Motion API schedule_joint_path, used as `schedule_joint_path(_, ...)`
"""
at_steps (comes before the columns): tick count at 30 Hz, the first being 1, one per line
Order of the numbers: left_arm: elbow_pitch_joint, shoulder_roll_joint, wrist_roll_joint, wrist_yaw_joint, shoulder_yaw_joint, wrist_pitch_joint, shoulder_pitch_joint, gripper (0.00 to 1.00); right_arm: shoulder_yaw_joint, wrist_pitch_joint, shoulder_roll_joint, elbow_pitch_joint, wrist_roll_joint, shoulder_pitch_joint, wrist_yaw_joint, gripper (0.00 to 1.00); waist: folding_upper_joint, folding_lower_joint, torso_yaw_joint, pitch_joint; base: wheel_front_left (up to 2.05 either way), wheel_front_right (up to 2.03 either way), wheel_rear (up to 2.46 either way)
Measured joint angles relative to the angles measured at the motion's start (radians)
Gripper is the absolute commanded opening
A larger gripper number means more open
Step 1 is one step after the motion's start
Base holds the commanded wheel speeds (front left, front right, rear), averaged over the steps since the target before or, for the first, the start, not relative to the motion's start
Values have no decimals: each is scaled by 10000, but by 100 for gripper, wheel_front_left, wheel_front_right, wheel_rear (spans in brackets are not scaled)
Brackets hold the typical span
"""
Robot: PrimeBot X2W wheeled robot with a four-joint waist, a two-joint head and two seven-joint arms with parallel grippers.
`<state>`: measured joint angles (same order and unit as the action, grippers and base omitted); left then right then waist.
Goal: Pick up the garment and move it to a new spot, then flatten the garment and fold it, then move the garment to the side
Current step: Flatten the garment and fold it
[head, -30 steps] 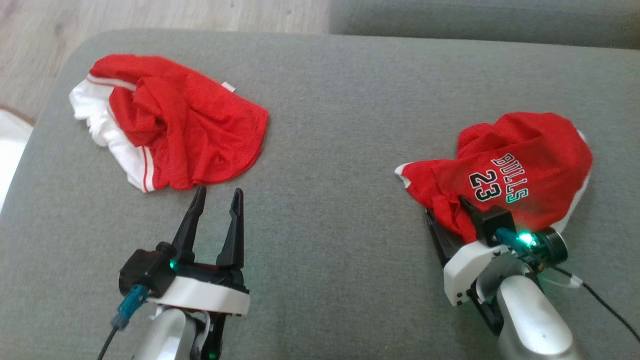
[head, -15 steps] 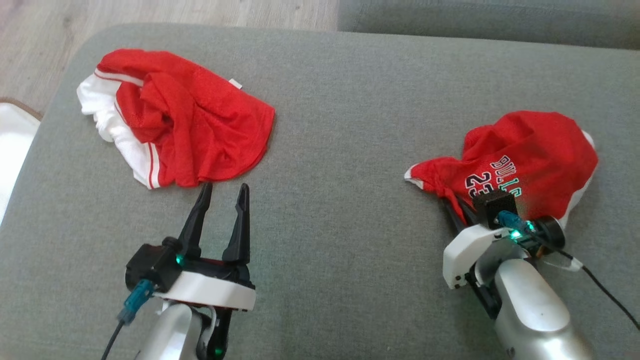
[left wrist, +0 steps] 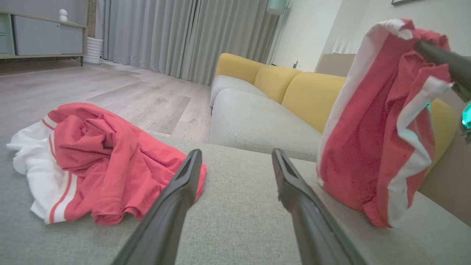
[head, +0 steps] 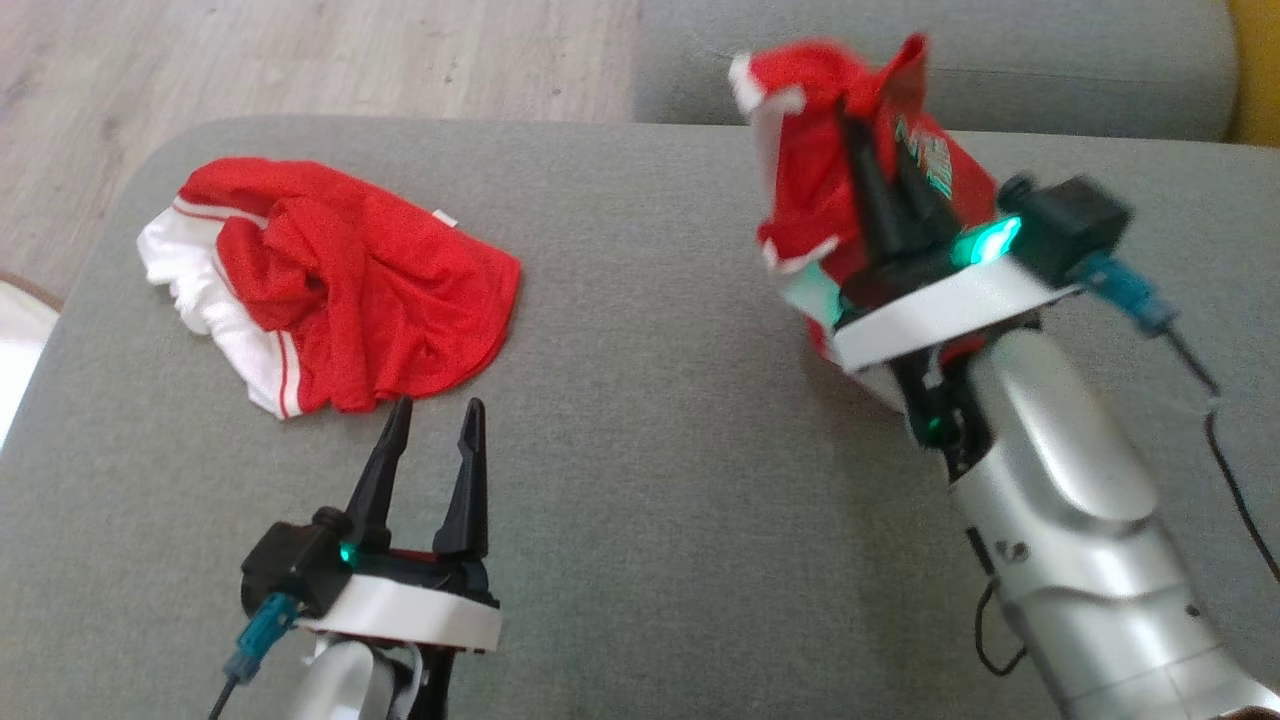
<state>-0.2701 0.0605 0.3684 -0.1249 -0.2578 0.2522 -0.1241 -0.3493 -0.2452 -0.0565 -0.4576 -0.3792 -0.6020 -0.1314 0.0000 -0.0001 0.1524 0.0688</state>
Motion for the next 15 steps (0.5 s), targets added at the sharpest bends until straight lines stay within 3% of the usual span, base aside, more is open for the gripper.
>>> schedule_joint_path(5,238,23,0,0,198,0,87,100,1225,-54,-2,393,-385,94,0,0,0,0,-344,-23,0,0,0)
schedule_joint_path(13,351,27,0,0,138,0,75,100,4462,1072,-46,-700,938,1695,0,0,0,0,-796,289,0,0,0)
schedule_joint_path(14,345,27,0,0,100,0,61,100,4995,1200,-46,-897,1244,1935,0,78,0,0,-856,352,0,0,0)
schedule_joint_path(15,339,29,0,0,52,0,40,100,5565,1377,-44,-1114,1680,2104,0,100,0,0,-913,415,0,0,0)
